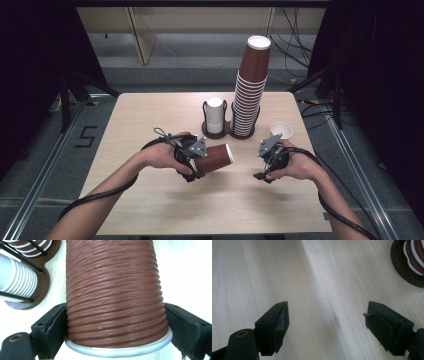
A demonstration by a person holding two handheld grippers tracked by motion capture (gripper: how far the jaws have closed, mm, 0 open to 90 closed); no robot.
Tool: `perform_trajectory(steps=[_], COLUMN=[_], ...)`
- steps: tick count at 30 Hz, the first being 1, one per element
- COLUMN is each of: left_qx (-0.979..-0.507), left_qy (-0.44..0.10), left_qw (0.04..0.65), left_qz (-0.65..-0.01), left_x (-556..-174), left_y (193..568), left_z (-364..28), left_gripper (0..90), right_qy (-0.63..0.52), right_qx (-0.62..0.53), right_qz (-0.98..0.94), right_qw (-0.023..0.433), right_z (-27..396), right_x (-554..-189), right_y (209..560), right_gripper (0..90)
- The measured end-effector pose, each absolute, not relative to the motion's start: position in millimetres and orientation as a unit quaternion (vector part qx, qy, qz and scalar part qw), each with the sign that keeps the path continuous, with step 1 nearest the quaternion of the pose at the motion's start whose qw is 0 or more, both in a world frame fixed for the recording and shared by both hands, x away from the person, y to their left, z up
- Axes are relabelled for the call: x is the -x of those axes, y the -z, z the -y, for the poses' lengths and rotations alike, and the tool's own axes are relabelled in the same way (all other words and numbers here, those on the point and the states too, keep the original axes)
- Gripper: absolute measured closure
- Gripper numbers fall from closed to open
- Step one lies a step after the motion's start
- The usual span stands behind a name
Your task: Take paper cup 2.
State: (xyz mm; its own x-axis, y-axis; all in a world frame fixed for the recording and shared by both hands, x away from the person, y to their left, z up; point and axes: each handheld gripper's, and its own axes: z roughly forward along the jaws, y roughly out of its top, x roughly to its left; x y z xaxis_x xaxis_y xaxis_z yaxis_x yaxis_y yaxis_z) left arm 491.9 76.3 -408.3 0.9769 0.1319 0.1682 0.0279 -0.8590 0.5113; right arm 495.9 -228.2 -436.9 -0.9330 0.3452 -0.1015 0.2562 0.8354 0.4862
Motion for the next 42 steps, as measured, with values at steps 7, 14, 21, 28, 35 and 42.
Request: perform_trajectory(steps=[7,14,21,28,35,42], left_qx=[-0.969,-0.976,-0.978,-0.980,-0.981,-0.981], left_qy=[-0.095,-0.096,-0.096,-0.093,-0.091,-0.093], left_qw=[0.229,0.196,0.185,0.177,0.172,0.167], left_qz=[-0.016,0.006,0.010,0.017,0.021,0.030], left_x=[-491.0,-491.0,-491.6,-491.5,-491.0,-490.6], left_y=[407.2,406.6,406.0,404.3,405.0,404.9], left_z=[-74.0,-71.5,-69.7,-68.8,-67.4,-65.4], left_gripper=[10.5,10.5,10.3,10.4,10.4,10.3], right_qy=[-0.240,-0.239,-0.243,-0.248,-0.259,-0.269], right_qx=[-0.147,-0.131,-0.114,-0.115,-0.098,-0.087], right_qz=[-0.956,-0.959,-0.960,-0.960,-0.959,-0.958], right_qw=[0.089,0.080,0.079,0.067,0.061,0.052], right_z=[222.0,213.9,206.2,198.3,190.4,181.5], right_x=[-495.7,-495.8,-496.0,-495.0,-495.6,-495.1], right_y=[434.3,434.3,433.6,431.6,428.5,426.8], right_gripper=[20.1,20.1,20.1,20.2,20.2,17.8])
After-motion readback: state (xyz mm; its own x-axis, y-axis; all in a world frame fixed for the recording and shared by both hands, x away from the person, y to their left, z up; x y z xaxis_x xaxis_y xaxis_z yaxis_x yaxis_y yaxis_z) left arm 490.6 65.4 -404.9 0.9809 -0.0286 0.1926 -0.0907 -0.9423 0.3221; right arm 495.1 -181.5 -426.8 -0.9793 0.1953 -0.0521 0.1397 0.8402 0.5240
